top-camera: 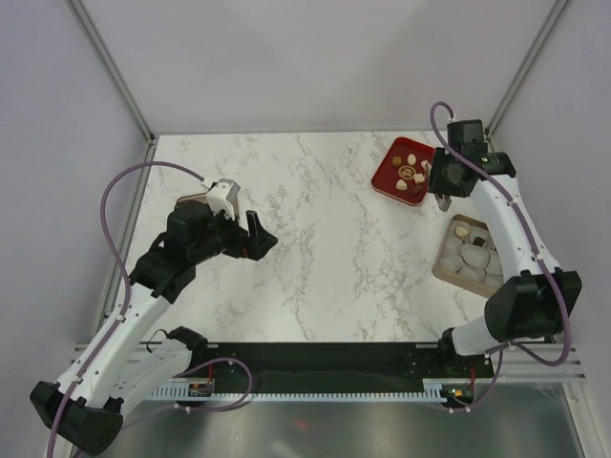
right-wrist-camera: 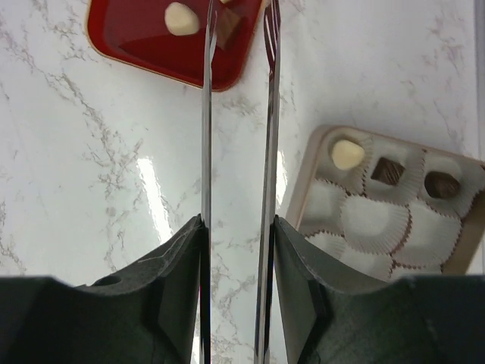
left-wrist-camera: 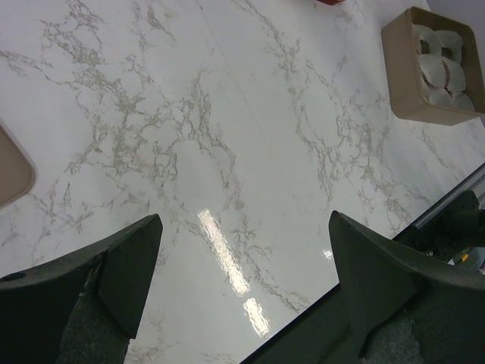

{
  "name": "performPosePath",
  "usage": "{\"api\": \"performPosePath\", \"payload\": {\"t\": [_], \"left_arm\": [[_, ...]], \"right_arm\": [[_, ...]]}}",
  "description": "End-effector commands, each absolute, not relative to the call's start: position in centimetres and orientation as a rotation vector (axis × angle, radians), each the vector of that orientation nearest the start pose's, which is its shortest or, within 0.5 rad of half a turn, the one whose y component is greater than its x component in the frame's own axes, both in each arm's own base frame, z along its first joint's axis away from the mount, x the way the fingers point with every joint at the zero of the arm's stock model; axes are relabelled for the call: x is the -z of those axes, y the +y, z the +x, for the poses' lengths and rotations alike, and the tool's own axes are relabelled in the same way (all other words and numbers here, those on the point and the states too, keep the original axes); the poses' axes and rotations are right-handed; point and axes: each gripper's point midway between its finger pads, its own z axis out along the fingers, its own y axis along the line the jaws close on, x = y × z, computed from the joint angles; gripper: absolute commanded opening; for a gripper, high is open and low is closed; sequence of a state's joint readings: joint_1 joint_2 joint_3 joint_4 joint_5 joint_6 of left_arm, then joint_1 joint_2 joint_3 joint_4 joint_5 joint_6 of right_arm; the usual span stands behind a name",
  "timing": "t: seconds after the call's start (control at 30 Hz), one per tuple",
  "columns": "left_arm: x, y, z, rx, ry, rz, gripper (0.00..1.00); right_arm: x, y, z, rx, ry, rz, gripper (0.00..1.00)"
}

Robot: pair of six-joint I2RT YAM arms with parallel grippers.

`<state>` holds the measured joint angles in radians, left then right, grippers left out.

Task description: Pack the chocolate

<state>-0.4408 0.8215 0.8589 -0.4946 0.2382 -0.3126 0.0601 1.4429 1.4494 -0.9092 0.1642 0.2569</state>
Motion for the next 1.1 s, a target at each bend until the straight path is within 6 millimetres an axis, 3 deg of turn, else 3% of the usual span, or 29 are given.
{"api": "performPosePath", "payload": {"t": [0.0, 0.27, 0.53, 0.77, 1.07], "left_arm": [[-23.9, -17.2, 23.7, 0.706, 2.042, 0.301, 0.99], [-23.6, -17.2, 24.1, 0.69, 2.055, 0.301, 0.99], [-23.4, -16.9, 24.3, 0.669, 2.056, 0.296, 0.99], [-23.3, -16.8, 24.3, 0.664, 2.062, 0.296, 0.99], [-23.3, -16.9, 24.4, 0.663, 2.062, 0.295, 0.99]], "right_arm": [[-23.3, 2.0, 39.9, 0.017, 2.352, 0.184, 0.48], [-20.2, 5.3, 45.1, -0.006, 2.393, 0.044, 0.5], [-18.1, 6.6, 48.4, 0.041, 2.402, -0.017, 0.5], [-16.1, 6.7, 49.4, 0.114, 2.427, -0.026, 0.5], [-15.3, 6.2, 49.6, 0.17, 2.426, -0.033, 0.49]]}}
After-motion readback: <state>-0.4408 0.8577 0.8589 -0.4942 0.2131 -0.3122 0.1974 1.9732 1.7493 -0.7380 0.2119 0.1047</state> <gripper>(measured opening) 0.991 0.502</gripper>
